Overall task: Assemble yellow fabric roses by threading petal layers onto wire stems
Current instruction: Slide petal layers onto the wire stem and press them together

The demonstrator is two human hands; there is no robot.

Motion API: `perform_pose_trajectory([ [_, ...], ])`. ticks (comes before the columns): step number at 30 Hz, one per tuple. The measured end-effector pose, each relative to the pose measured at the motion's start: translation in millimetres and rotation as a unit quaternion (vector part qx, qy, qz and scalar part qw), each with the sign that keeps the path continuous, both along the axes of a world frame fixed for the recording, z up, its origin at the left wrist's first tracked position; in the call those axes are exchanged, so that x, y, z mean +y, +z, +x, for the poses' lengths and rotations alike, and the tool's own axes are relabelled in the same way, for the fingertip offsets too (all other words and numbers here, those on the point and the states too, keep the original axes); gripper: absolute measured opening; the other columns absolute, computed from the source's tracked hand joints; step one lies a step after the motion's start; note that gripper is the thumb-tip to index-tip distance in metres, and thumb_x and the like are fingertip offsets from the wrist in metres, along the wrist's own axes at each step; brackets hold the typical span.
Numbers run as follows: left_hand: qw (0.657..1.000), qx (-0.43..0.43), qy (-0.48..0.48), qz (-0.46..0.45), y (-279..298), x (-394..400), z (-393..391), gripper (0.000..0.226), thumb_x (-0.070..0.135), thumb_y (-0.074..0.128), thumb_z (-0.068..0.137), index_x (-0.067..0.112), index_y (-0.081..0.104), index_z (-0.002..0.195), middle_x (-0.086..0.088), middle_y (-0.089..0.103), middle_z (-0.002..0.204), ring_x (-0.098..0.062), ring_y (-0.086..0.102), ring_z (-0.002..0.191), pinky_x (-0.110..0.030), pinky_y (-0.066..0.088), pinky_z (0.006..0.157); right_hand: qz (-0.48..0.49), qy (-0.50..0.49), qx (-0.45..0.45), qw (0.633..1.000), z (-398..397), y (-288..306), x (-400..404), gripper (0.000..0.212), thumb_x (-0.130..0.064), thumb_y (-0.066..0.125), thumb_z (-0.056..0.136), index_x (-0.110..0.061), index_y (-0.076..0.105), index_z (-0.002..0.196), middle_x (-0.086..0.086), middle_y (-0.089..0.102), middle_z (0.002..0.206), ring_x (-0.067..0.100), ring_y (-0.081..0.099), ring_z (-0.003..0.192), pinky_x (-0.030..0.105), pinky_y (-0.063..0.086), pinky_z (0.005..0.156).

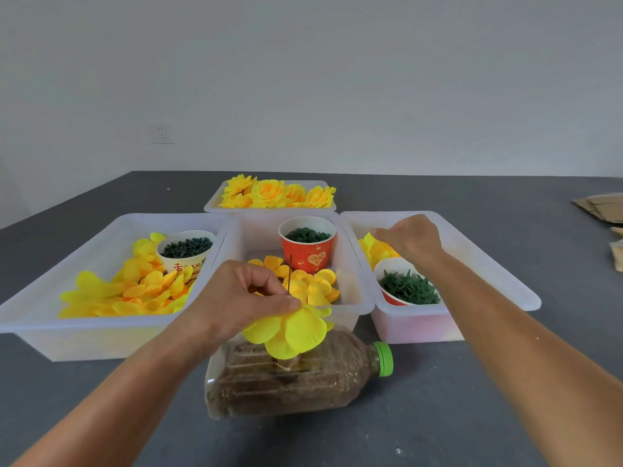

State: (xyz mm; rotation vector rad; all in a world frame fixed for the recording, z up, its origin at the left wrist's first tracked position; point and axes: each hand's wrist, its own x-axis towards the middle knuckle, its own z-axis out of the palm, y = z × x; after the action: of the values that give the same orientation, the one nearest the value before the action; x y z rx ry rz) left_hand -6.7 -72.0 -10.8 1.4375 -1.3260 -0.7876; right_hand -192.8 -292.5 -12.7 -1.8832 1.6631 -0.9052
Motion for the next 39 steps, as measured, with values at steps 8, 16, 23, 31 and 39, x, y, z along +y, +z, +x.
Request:
perform_pose_trajectory([
  [8,1.0,-0.014,0.003,-0.009,-2,0,3,0.016,0.005,0.079,0.069,0.007,0.067,0.059,0.001,0.063,0.057,-0.008,0.053,0.057,-0.019,0.042,0.053,0.013,-0.042,0.153,0.987,26,-27,-24,0.03,-0.011,0.056,0.082,-0.009,0.039,0.057,0.002,0.041,0.056,0.017,0.04,0.053,0.021,0.022,0.043],
  [16,1.0,0.007,0.001,-0.014,-3,3,0,0.019,0.005,0.078,0.071,0.009,0.065,0.058,0.001,0.06,0.058,-0.007,0.051,0.054,-0.019,0.042,0.052,0.048,-0.057,-0.044,0.996,1,-18,-21,0.033,0.0,0.06,0.074,-0.01,0.044,0.047,0.006,0.046,0.052,0.02,0.036,0.046,0.025,0.028,0.047],
  [23,0.999,0.019,0.003,-0.026,-7,3,1,0.018,0.004,0.077,0.071,0.008,0.065,0.058,0.005,0.06,0.054,-0.004,0.05,0.051,-0.016,0.041,0.05,0.102,-0.024,-0.382,0.918,-8,-8,5,0.023,0.004,0.065,0.079,-0.01,0.051,0.067,0.008,0.055,0.056,0.014,0.047,0.043,0.016,0.033,0.036],
  [31,0.999,0.028,0.005,-0.035,-7,3,-1,0.016,0.002,0.077,0.071,0.006,0.067,0.059,0.002,0.061,0.055,-0.003,0.051,0.051,-0.015,0.042,0.05,0.12,0.031,-0.476,0.871,-8,12,35,0.018,0.004,0.062,0.084,-0.009,0.053,0.076,-0.002,0.061,0.044,0.004,0.061,0.043,0.013,0.039,0.037],
  [39,0.999,0.03,0.003,-0.033,-7,3,-1,0.017,0.002,0.077,0.07,0.007,0.067,0.058,0.002,0.061,0.054,-0.003,0.05,0.05,-0.015,0.04,0.049,0.168,0.115,-0.473,0.857,3,30,76,0.015,-0.002,0.061,0.085,-0.015,0.061,0.08,-0.003,0.064,0.057,0.005,0.059,0.047,0.015,0.042,0.043],
])
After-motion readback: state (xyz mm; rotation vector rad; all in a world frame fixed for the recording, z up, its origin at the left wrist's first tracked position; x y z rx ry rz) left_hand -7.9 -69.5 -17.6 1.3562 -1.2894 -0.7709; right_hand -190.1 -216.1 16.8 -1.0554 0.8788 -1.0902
